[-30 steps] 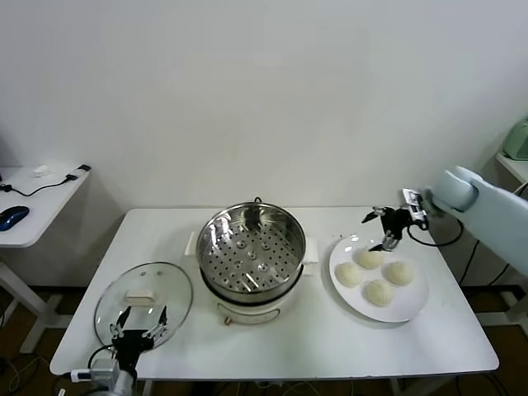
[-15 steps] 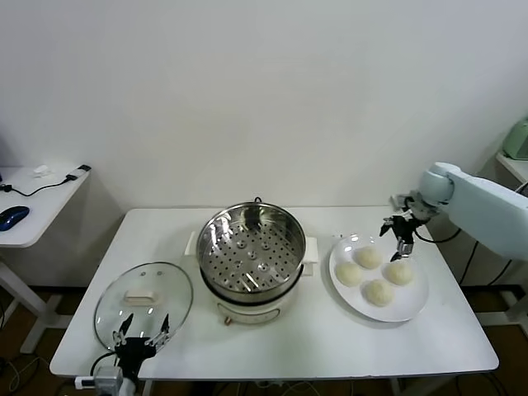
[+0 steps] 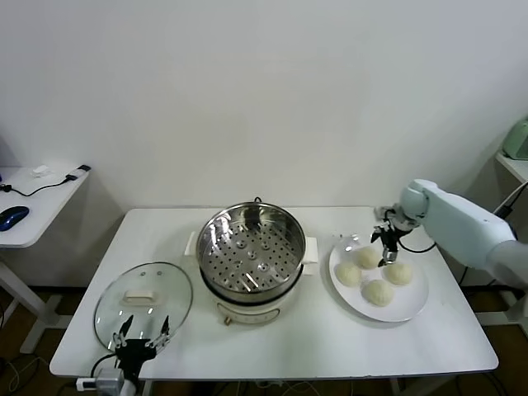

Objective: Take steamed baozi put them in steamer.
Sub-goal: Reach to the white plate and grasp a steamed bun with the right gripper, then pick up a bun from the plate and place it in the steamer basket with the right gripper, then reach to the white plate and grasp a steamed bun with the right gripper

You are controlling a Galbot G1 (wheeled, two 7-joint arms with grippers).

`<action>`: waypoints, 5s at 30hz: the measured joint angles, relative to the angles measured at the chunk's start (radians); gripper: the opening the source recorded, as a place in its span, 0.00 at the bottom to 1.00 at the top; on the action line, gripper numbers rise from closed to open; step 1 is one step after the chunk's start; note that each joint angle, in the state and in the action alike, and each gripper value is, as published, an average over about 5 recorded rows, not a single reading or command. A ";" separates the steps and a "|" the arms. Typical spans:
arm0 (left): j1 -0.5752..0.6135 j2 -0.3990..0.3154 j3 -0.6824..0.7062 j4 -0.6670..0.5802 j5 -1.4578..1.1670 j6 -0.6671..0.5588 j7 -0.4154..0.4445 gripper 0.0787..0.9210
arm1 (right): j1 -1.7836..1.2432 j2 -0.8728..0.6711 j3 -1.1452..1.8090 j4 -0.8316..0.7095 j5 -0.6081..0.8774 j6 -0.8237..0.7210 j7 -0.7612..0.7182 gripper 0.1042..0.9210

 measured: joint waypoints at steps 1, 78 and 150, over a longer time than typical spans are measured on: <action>0.001 0.000 0.000 0.000 0.000 -0.001 0.000 0.88 | -0.004 0.007 0.007 -0.009 -0.004 -0.001 0.001 0.87; 0.025 -0.023 0.022 -0.076 -0.001 0.008 -0.022 0.88 | 0.302 0.508 -0.239 0.136 -0.253 0.712 0.052 0.88; 0.053 -0.033 0.028 -0.089 0.008 0.008 -0.025 0.88 | 0.221 -0.132 -0.429 0.497 0.403 -0.261 0.214 0.63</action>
